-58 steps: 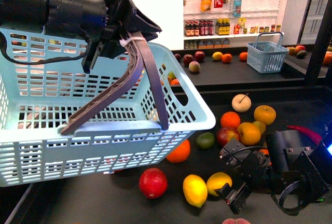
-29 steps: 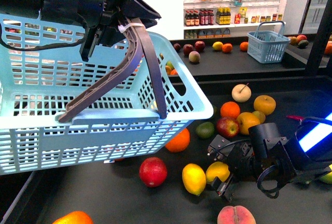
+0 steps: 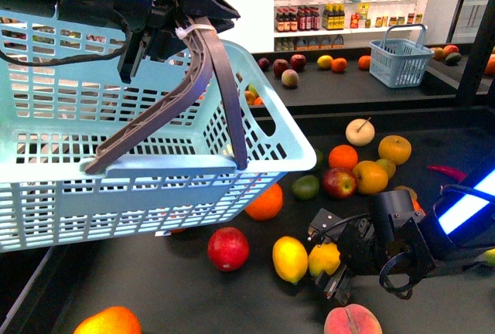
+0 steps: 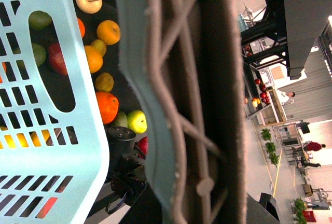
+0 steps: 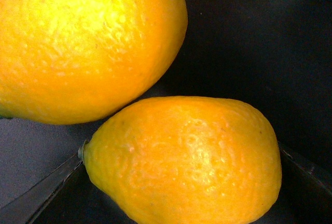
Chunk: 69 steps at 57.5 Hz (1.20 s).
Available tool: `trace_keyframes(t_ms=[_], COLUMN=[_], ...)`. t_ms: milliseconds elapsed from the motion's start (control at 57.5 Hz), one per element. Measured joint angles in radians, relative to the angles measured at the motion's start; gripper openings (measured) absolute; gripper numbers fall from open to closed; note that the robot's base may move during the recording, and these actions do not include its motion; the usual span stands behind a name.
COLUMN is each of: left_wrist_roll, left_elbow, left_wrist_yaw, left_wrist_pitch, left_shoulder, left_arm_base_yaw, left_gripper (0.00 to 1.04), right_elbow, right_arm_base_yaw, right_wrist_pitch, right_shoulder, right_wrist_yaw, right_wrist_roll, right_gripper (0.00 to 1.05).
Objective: Pick lemon from shelf
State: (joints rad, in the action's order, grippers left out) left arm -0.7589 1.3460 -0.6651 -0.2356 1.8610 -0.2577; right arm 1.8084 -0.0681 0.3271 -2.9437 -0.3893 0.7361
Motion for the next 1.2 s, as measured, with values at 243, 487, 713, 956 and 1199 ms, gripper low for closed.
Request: trace_keyframes(t_ms=[243, 487, 713, 956, 1199], left_wrist_roll=[0.0, 0.0, 0.0, 0.0, 0.0], left_elbow=[0.0, 0.0, 0.0, 0.0, 0.0], left_wrist_yaw=[0.0, 0.0, 0.0, 0.0, 0.0], left_wrist_pitch=[0.0, 0.0, 0.0, 0.0, 0.0], left_shoulder=[0.0, 0.0, 0.0, 0.0, 0.0], left_arm_base_yaw=[0.0, 0.0, 0.0, 0.0, 0.0], left_gripper=[0.09, 0.08, 0.08, 0.08, 0.08], right_elbow=[-0.013, -0.076, -0.209, -0.475, -0.691], right_arm_base_yaw=[0.001, 0.016, 0.066, 0.122, 0.099], right_wrist_pitch=[0.038, 0.126, 0.256, 0.425, 0.449], right_shoulder=[-0.003, 0.026, 0.172, 0.486, 0.822], right_wrist_yaw=[0.003, 0.04, 0.08, 0.042, -0.043], right_wrist_roll=[-0.029, -0.072, -0.145, -0.253, -0.38], right_gripper=[0.87, 0.84, 0.83, 0.82, 0.81])
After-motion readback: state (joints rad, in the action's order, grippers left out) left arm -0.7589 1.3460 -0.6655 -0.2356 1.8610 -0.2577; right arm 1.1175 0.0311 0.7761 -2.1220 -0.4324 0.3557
